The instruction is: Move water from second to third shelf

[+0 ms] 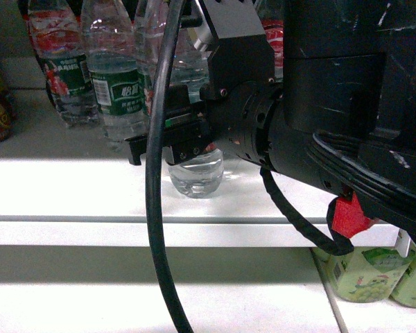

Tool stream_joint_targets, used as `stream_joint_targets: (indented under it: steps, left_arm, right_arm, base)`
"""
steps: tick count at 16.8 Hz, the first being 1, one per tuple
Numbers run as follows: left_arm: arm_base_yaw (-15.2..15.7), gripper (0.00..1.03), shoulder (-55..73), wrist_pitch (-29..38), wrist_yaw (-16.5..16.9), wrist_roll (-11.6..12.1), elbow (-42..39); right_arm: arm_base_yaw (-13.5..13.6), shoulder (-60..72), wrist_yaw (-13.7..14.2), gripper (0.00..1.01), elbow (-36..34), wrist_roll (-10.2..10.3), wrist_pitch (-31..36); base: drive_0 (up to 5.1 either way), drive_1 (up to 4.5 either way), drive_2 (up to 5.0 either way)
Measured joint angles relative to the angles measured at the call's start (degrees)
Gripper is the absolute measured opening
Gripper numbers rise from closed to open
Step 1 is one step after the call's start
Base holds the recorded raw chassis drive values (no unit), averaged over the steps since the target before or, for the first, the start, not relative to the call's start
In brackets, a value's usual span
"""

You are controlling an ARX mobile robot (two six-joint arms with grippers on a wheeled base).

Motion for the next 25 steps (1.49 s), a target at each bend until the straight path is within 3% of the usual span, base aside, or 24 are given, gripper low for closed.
stream_joint_targets:
  steps: [3,6,9,15,20,25]
  left_arm:
    - [0.0,0.98,0.0,0.0,0.0,0.0,0.0]
    - [0.0,0.98,0.0,0.0,0.0,0.0,0.0]
    - [0.0,0.98,0.0,0.0,0.0,0.0,0.0]
    - [0.0,0.98,0.0,0.0,0.0,0.0,0.0]
    - [0.0,0.98,0.0,0.0,0.0,0.0,0.0]
    - [0.0,0.98,0.0,0.0,0.0,0.0,0.0]
  right_arm:
    - [-0.5,-1.4,-0.4,0.43,-2.2,0.5,0.5]
    - [-5.2,-9.1,0.6,0.43,-11.5,2.4,1.6]
    - [-8.4,-13.0,2.6,0.43,-14.5,2.5,0.3]
    - [-13.6,-20.6,3.4,0.42,-19.1,2.9,-1.6]
    - [-15.4,-25.7,3.7,0.42,-22.4,3.0,-3.7]
    - [-17.4,-33.1,2.2,0.42,-27.9,4.7,-5.1]
  base:
    - [0.0,0.00,0.0]
    - [0.0,0.00,0.0]
    - [0.0,0.00,0.0]
    - [0.0,0.00,0.0]
    - [0.0,0.00,0.0]
    - [0.0,0.00,0.0]
